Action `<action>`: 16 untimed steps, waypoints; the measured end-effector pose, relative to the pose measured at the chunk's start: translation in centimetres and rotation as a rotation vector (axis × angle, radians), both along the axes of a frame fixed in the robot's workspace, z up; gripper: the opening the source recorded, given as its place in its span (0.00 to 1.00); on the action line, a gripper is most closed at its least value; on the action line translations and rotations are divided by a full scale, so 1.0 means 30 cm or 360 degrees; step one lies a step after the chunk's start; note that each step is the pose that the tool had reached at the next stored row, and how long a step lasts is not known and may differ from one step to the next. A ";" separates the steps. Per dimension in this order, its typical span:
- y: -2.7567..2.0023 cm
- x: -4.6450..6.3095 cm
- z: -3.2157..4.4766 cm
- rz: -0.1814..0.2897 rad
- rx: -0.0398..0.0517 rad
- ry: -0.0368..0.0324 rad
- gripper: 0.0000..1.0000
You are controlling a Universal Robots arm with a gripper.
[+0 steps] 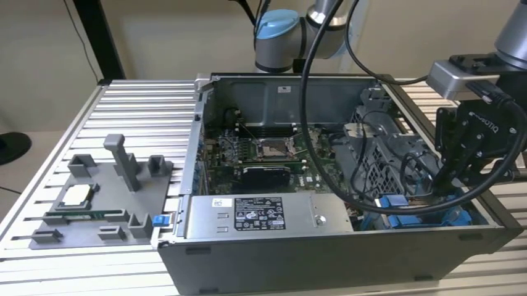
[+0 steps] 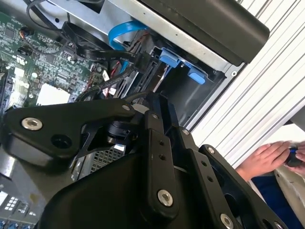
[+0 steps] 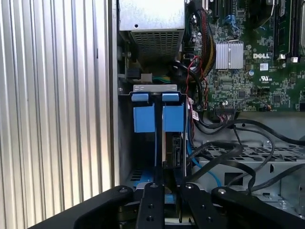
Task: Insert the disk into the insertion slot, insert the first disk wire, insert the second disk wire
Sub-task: 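Insert the first disk wire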
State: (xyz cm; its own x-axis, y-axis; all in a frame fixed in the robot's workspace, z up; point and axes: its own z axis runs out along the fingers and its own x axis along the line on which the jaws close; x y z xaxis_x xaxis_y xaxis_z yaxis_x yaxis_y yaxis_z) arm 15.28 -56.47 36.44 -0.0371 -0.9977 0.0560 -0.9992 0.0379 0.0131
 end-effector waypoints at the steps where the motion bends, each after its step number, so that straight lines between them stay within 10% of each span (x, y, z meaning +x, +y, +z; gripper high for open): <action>1: 0.000 0.000 0.000 0.0000 0.0000 0.0000 0.00; 12: 0.000 0.000 -0.003 0.0000 0.0000 0.0000 0.00; 16: 0.000 0.000 -0.008 0.0000 0.0024 -0.0006 0.00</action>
